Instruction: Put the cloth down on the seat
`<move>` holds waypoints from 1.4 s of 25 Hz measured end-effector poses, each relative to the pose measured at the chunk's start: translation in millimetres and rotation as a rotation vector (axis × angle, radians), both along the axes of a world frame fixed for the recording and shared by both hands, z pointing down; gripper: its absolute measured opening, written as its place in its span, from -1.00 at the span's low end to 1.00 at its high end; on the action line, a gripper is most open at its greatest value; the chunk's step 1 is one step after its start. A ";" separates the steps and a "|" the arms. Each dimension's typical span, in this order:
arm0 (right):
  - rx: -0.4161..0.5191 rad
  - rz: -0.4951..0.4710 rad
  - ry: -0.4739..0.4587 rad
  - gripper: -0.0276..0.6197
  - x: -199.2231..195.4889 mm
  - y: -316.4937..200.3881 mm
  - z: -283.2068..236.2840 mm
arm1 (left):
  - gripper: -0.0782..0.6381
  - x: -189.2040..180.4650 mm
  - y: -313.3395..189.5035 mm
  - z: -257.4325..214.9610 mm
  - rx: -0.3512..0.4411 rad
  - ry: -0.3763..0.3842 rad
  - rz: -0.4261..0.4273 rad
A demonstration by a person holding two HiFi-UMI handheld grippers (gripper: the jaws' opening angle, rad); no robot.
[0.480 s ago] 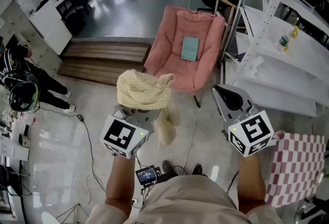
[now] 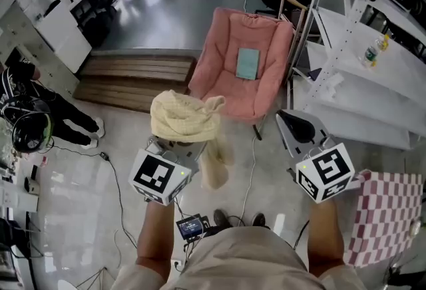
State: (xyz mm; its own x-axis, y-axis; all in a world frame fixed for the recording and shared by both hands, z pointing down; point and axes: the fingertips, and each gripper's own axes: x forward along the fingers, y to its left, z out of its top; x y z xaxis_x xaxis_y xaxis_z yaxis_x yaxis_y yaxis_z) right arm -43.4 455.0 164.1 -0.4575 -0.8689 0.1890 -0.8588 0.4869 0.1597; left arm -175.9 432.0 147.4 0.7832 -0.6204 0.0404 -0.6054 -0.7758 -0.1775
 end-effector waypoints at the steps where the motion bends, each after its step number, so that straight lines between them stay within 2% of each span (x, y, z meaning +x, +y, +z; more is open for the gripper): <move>1: -0.001 0.003 -0.001 -0.94 -1.9 -2.0 0.9 | -0.39 -2.5 -2.7 1.2 0.007 0.003 0.004; 7: 0.007 0.039 -0.006 -0.94 -13.5 -17.9 2.4 | -0.39 -17.1 -18.2 1.6 -0.011 0.001 0.018; 12: 0.019 0.064 -0.055 -0.94 -21.1 -27.2 -3.0 | -0.39 -23.9 -27.9 1.0 0.012 0.013 0.052; 19: 0.031 0.057 -0.052 -0.94 -27.7 -40.9 -6.7 | -0.39 -21.0 -34.5 5.7 0.019 0.014 0.081; 23: 0.022 0.041 -0.053 -0.94 -15.3 -66.6 -3.8 | -0.39 -9.7 -51.9 7.6 -0.011 -0.001 0.066; 27: 0.011 0.014 -0.066 -0.94 4.9 -99.8 5.0 | -0.39 6.6 -81.8 19.9 -0.002 -0.014 0.034; 30: 0.003 -0.009 -0.088 -0.94 28.6 -135.2 15.7 | -0.39 27.2 -108.2 27.8 -0.038 -0.035 0.000; 35: -0.011 -0.083 -0.108 -0.94 63.0 -200.2 26.1 | -0.39 61.5 -164.6 37.9 -0.035 -0.047 -0.072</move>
State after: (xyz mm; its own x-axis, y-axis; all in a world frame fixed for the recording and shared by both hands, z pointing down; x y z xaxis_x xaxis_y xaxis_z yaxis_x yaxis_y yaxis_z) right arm 19.6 254.8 190.1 -0.5459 -0.8254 0.1437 -0.8274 0.5581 0.0626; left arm -114.4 267.4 185.3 0.7337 -0.6723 0.0989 -0.6512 -0.7372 -0.1802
